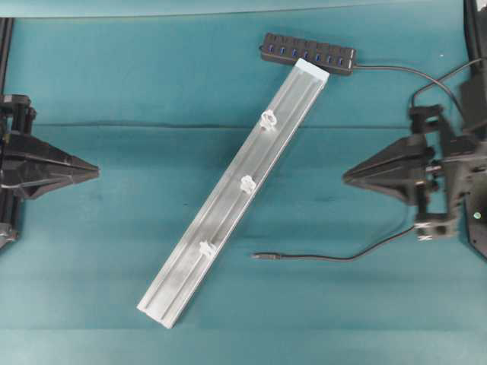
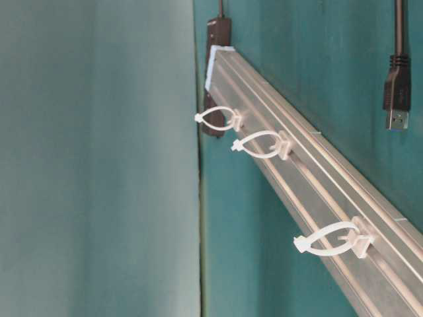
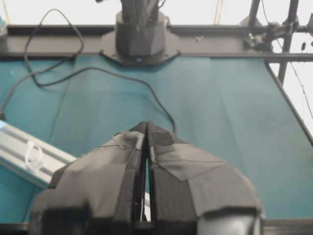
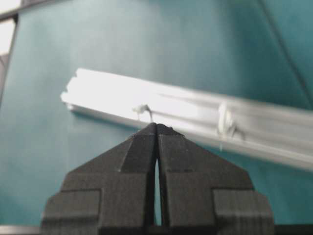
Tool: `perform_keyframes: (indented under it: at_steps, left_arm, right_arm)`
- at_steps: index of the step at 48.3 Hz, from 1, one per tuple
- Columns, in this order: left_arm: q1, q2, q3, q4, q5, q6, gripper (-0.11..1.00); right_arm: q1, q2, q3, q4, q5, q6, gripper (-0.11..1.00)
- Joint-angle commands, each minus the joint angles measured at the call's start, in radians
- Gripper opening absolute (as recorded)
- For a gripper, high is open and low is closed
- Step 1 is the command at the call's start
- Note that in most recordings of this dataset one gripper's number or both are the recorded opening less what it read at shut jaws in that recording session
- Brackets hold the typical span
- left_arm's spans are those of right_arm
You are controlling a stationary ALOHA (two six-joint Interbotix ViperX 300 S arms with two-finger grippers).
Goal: Pass the USB cable through three rings with both arms.
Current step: 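Move the right gripper toward the black USB cable plug near the rail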
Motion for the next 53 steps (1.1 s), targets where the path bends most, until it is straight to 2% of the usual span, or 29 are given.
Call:
perform_keyframes:
  at_steps: [1, 8, 15, 23, 31, 39, 43, 46, 53]
  left_arm:
    - [-0.002, 0.02, -0.031, 0.0, -0.005, 0.002, -0.01]
    - [-0.002, 0.057, -0.041, 0.002, -0.005, 0.002, -0.01]
    - [0.0, 0.092, -0.048, 0.002, -0.006, 0.002, -0.01]
    - [0.012, 0.104, -0.055, 0.002, -0.014, 0.002, -0.01]
    - [0.014, 0.1, -0.058, 0.002, -0.02, 0.003, -0.01]
    - [0.015, 0.098, -0.058, 0.002, -0.02, 0.003, -0.01]
    - [0.021, 0.098, -0.06, 0.002, -0.021, 0.003, -0.01]
    - [0.026, 0.098, -0.06, 0.002, -0.023, 0.003, -0.01]
    - [0.037, 0.097, -0.06, 0.002, -0.041, 0.003, -0.01]
  right_arm:
    - [0.011, 0.083, -0.054, 0.0, 0.044, 0.012, 0.0]
    - [0.026, 0.215, -0.141, -0.014, 0.147, 0.003, 0.0]
    - [0.041, 0.348, -0.25, -0.021, 0.302, -0.015, 0.0]
    - [0.048, 0.453, -0.345, -0.021, 0.433, -0.028, 0.0]
    - [0.049, 0.526, -0.403, -0.021, 0.52, -0.021, 0.0]
    - [0.051, 0.574, -0.445, -0.018, 0.541, -0.025, 0.02]
    - [0.051, 0.592, -0.457, -0.015, 0.548, -0.021, 0.08]
    - [0.051, 0.603, -0.463, -0.014, 0.555, -0.018, 0.18]
    - [0.051, 0.627, -0.476, -0.014, 0.584, -0.02, 0.58]
